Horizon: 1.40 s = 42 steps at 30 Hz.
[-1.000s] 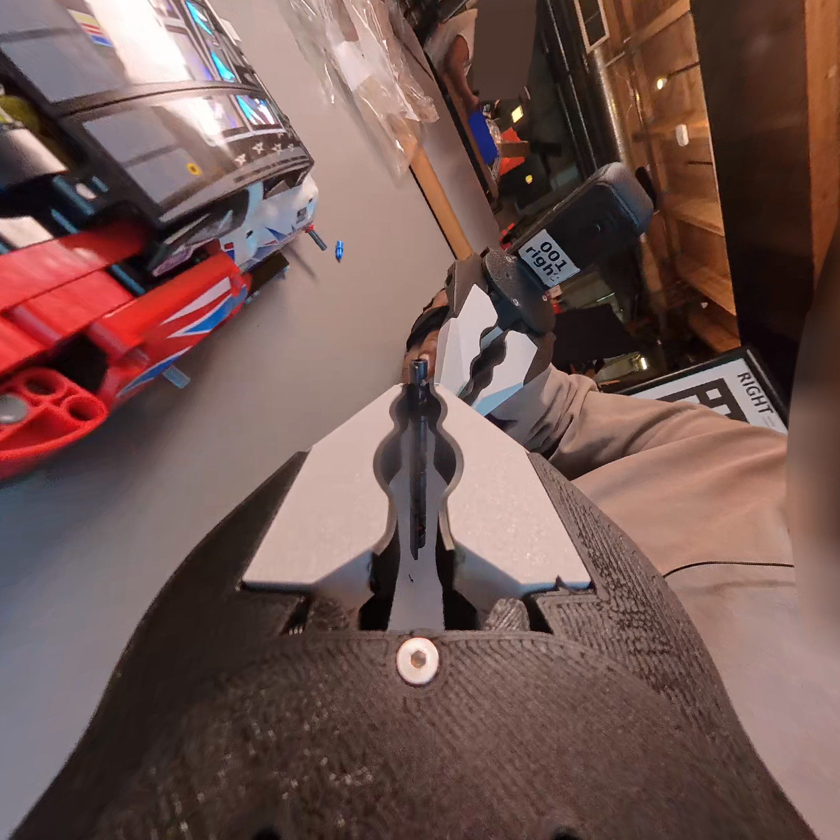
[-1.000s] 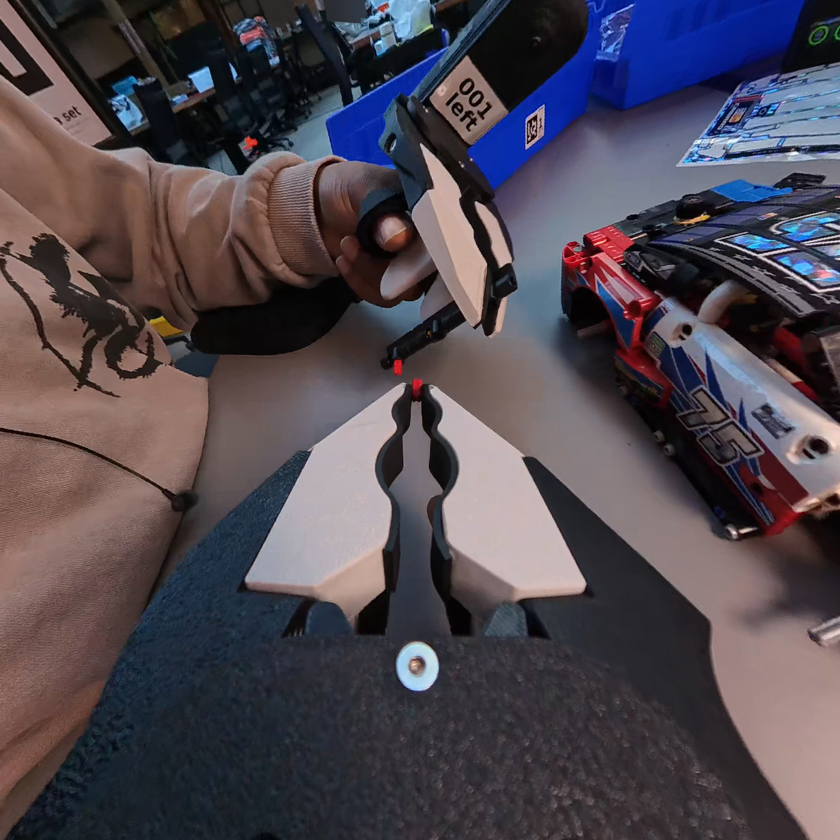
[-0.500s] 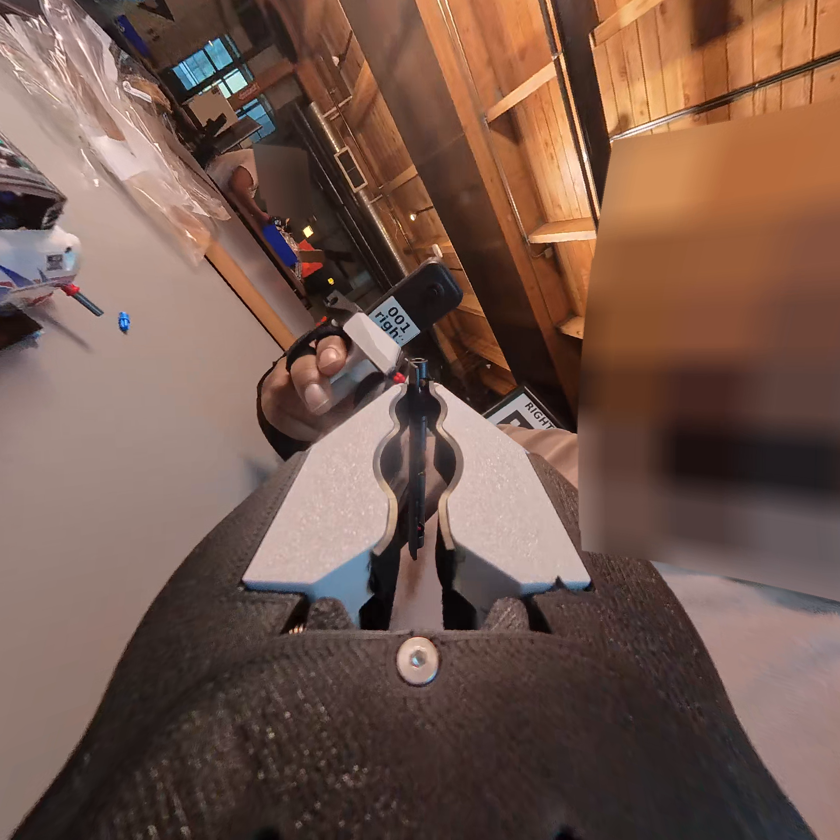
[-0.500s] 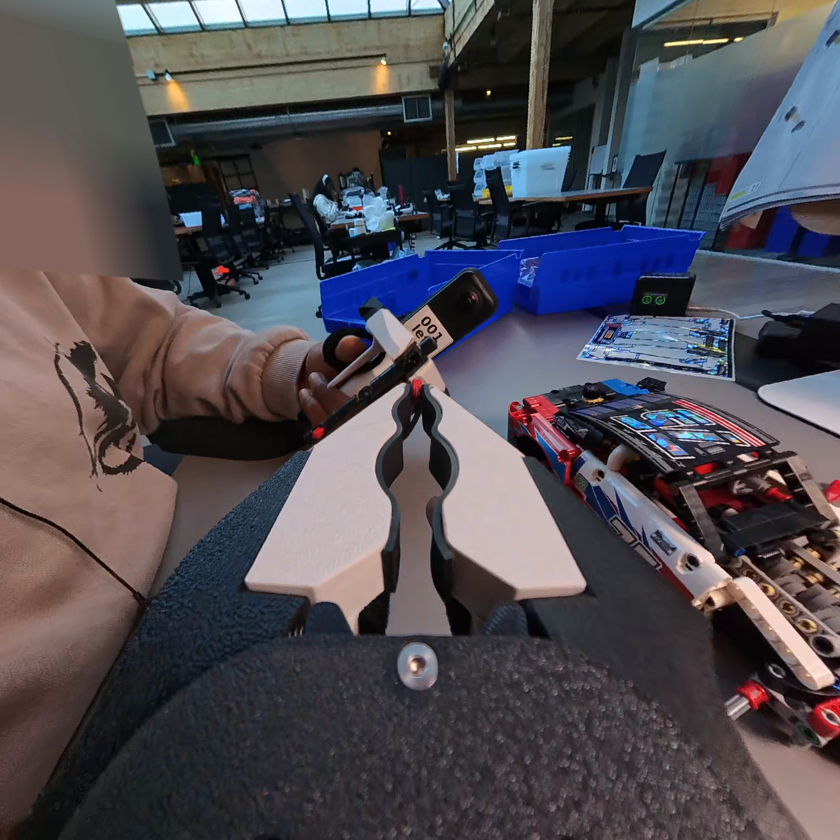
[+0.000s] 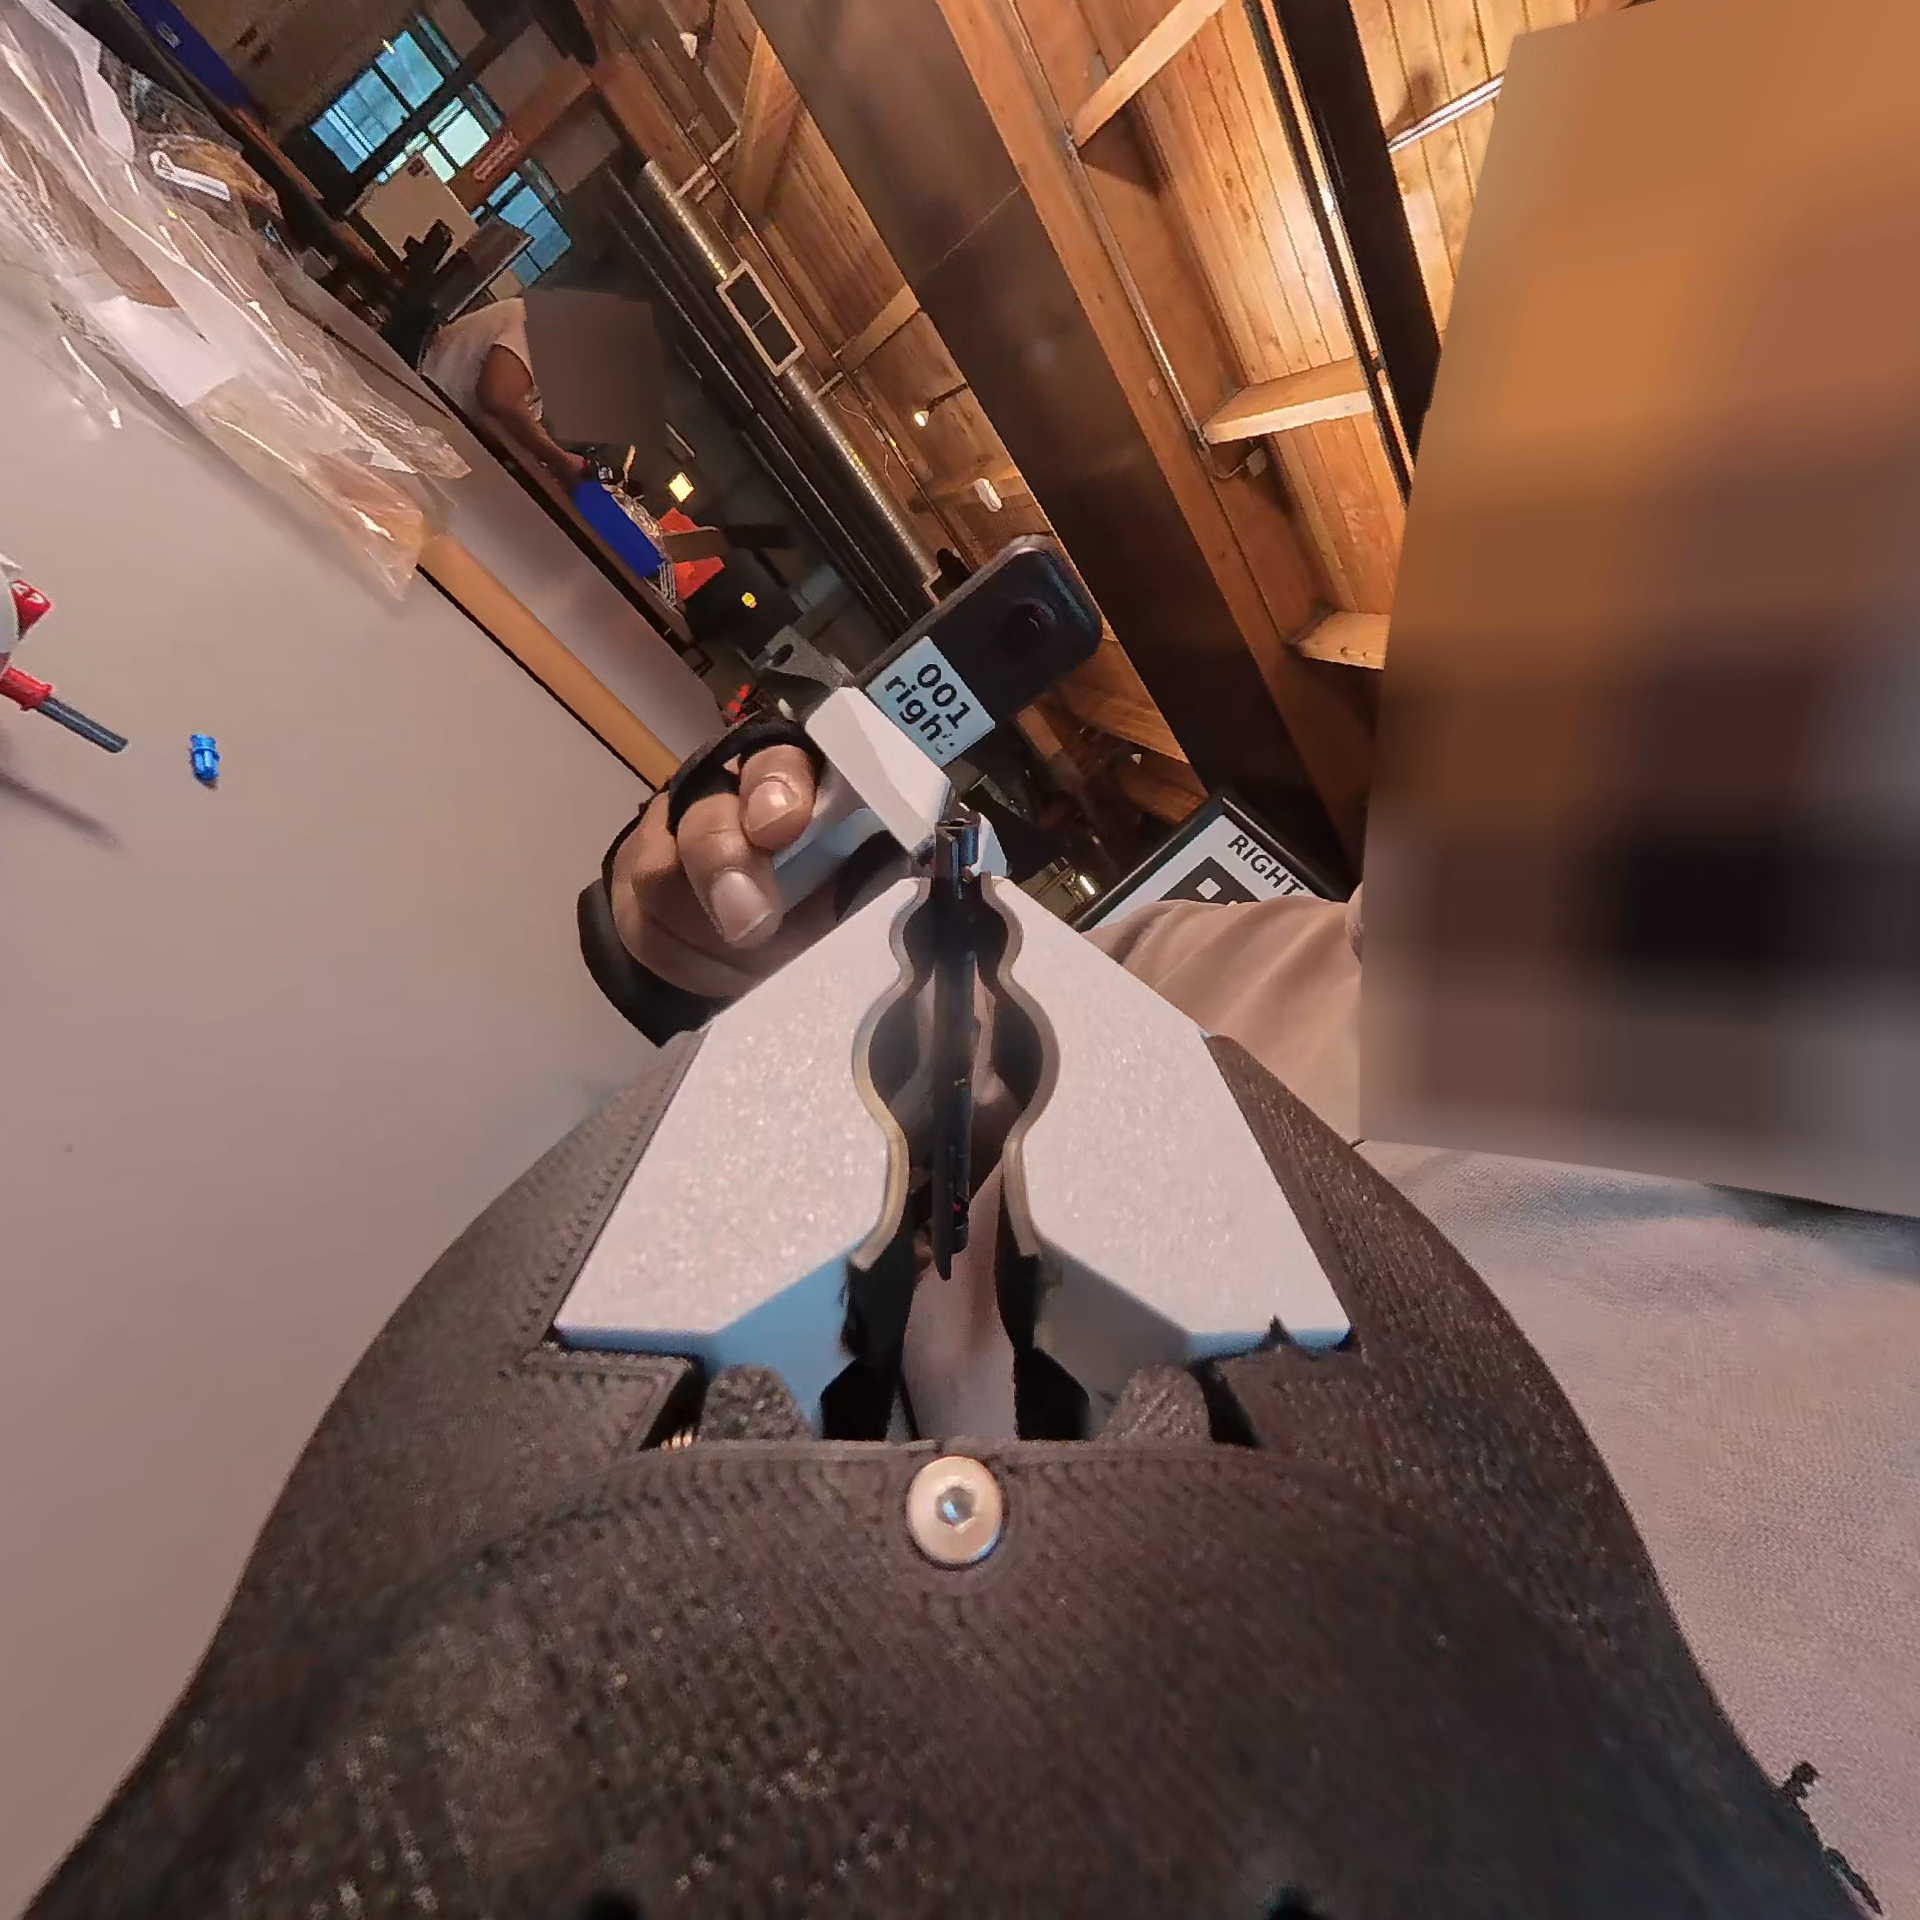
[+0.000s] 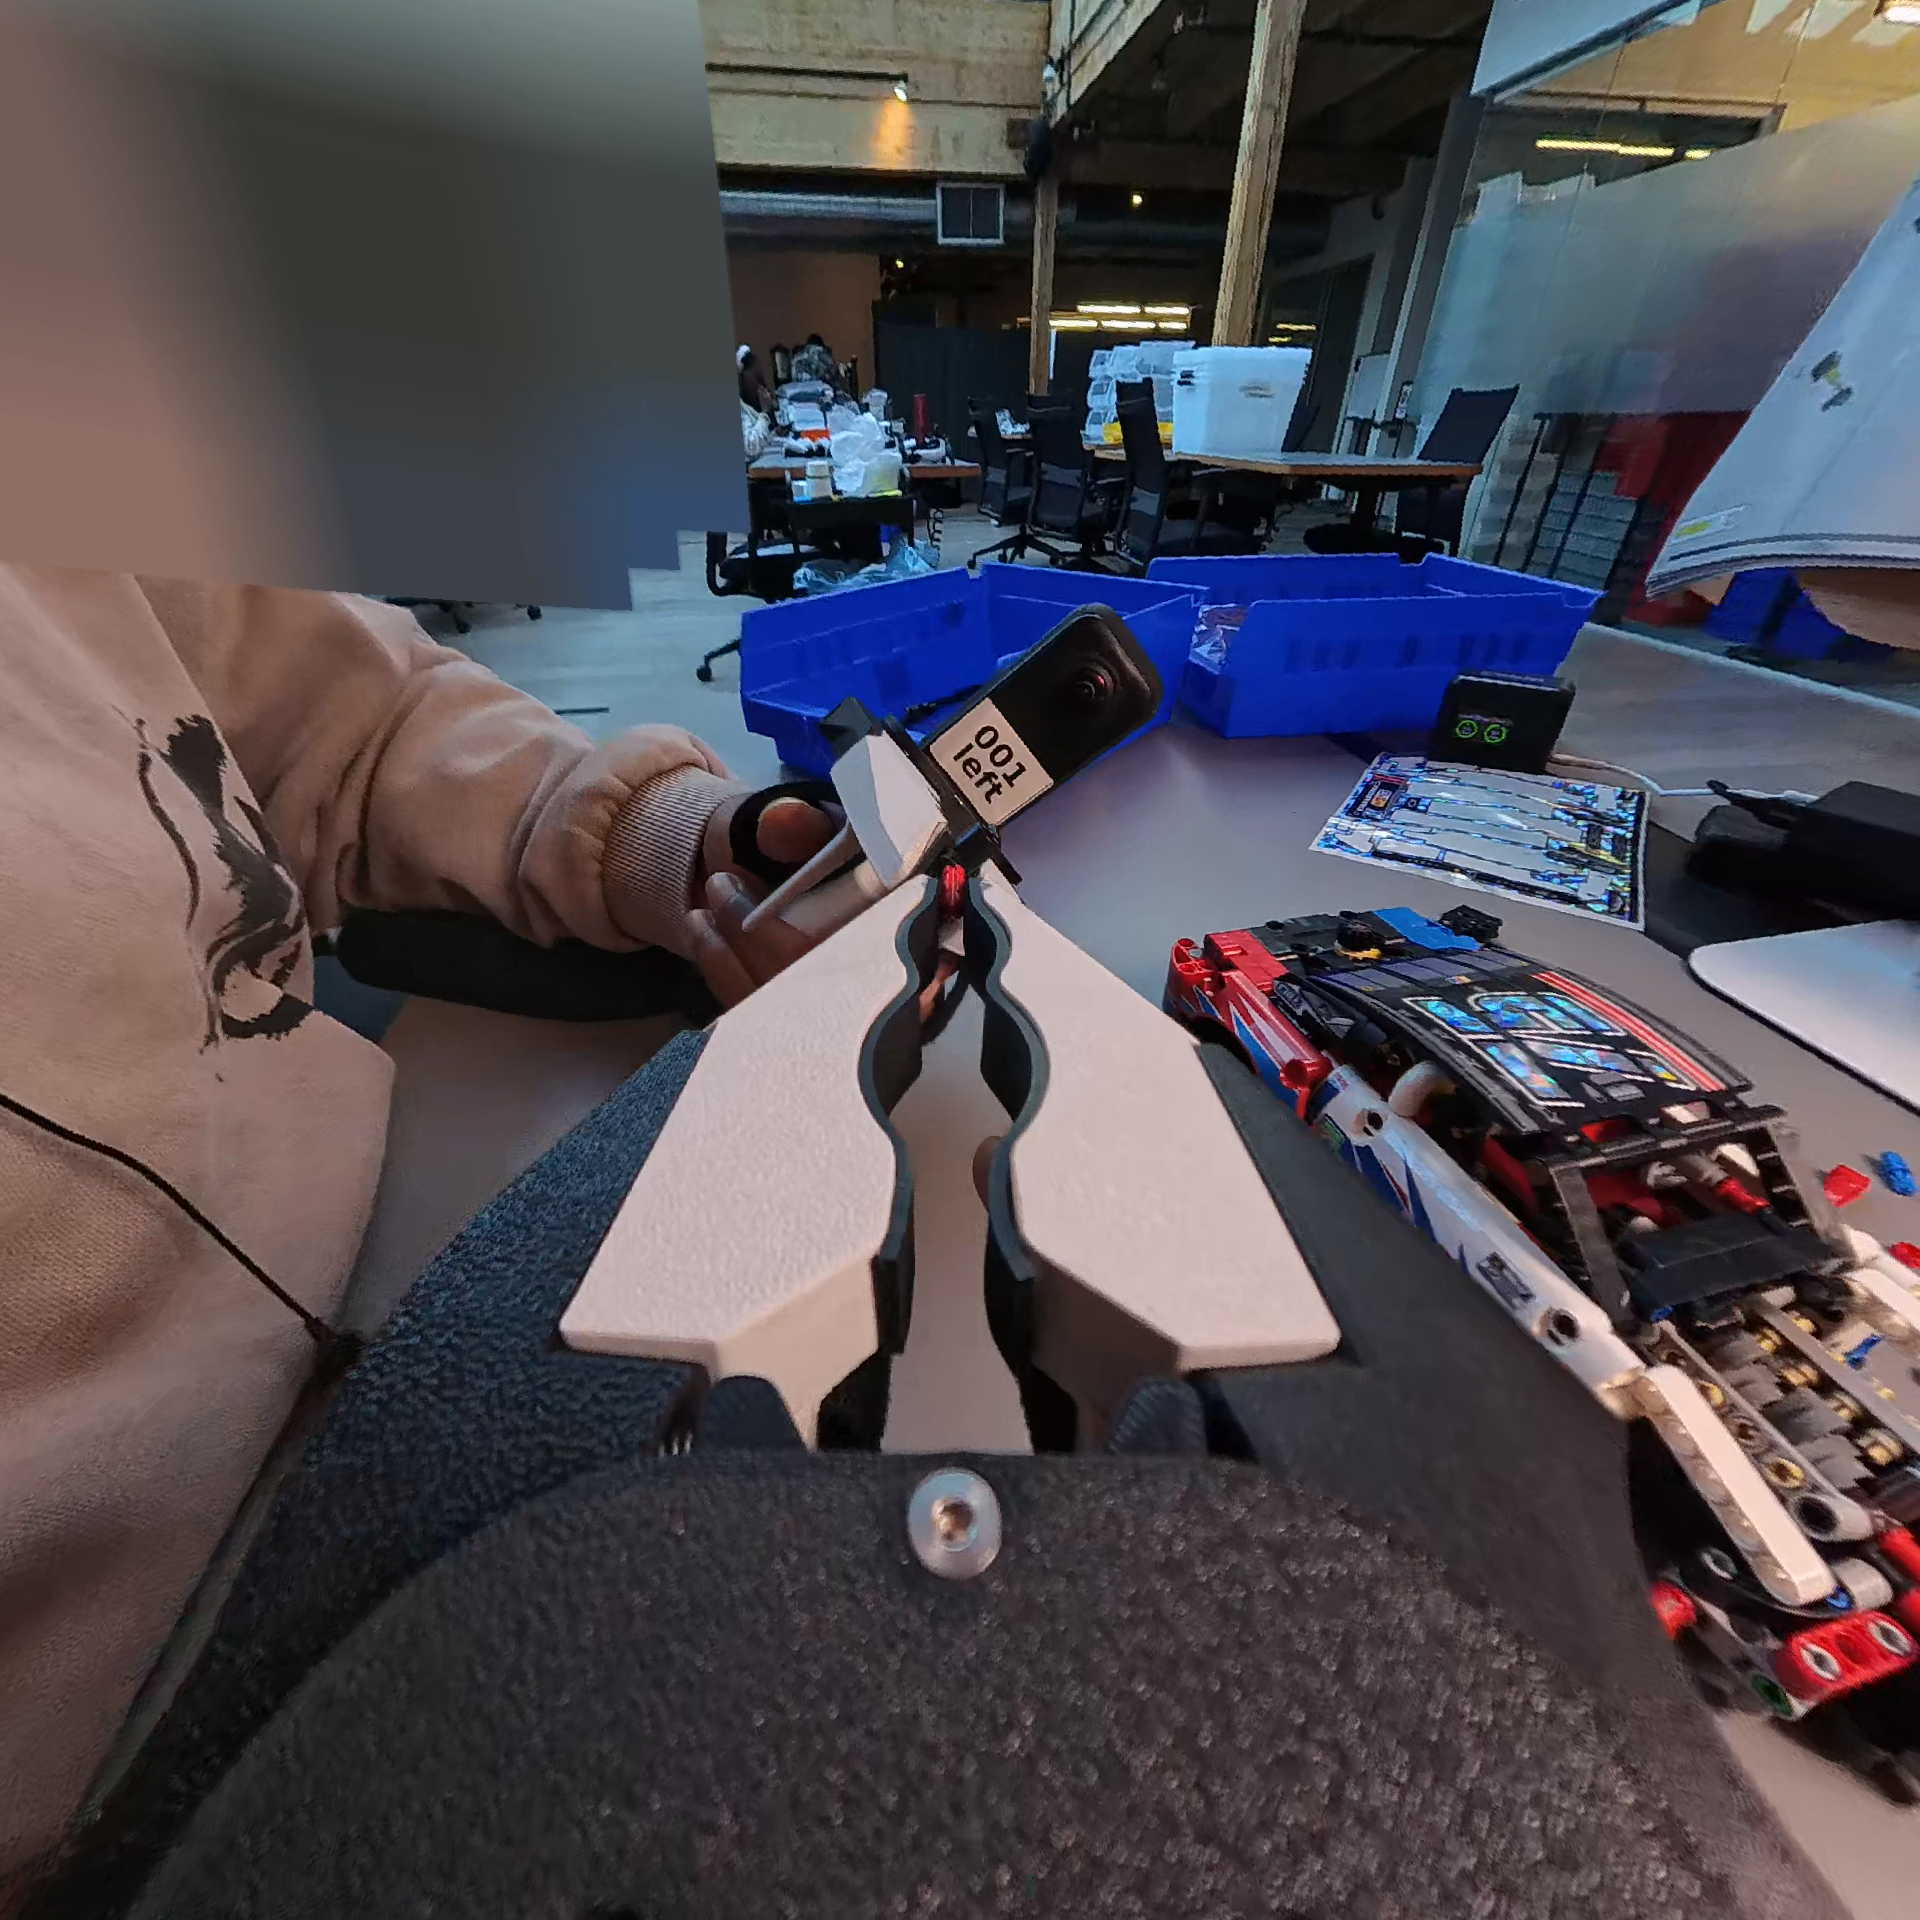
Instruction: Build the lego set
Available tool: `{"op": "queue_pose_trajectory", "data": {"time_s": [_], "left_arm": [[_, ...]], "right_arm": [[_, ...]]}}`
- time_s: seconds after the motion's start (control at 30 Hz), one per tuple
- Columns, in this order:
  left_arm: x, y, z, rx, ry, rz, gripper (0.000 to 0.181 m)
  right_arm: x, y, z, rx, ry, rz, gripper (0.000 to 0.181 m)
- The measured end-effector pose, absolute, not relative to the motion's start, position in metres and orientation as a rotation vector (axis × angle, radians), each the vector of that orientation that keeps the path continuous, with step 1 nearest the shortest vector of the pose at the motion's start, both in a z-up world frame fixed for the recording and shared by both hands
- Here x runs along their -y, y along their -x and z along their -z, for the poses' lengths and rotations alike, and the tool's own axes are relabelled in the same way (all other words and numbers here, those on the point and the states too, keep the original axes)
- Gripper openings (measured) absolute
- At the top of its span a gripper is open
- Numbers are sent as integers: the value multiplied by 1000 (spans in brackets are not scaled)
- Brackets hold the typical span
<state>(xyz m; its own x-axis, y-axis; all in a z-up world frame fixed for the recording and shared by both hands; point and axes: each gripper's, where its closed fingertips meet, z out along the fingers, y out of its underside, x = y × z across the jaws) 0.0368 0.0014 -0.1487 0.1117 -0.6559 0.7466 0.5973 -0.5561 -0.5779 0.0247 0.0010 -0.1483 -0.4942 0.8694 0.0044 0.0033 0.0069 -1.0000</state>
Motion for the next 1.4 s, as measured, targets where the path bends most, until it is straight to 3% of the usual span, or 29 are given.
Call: {"op": "queue_pose_trajectory", "data": {"time_s": [0.03, 0.57, 1.0, 1.4], "left_arm": [[-1, -37, 149, -62, 1416, 1632, 3], [4, -50, 157, -97, 1469, 1706, 4], [19, -59, 175, -426, 1685, 1394, 4], [-4, -38, 173, -203, 1628, 1366, 4]], "right_arm": [[-1, -25, 149, 1593, 901, -1529, 2], [6, -37, 157, 1706, 587, -1144, 2], [21, -43, 174, 1848, 654, -1288, 2], [-20, -37, 196, 1849, 961, -1376, 2]]}}
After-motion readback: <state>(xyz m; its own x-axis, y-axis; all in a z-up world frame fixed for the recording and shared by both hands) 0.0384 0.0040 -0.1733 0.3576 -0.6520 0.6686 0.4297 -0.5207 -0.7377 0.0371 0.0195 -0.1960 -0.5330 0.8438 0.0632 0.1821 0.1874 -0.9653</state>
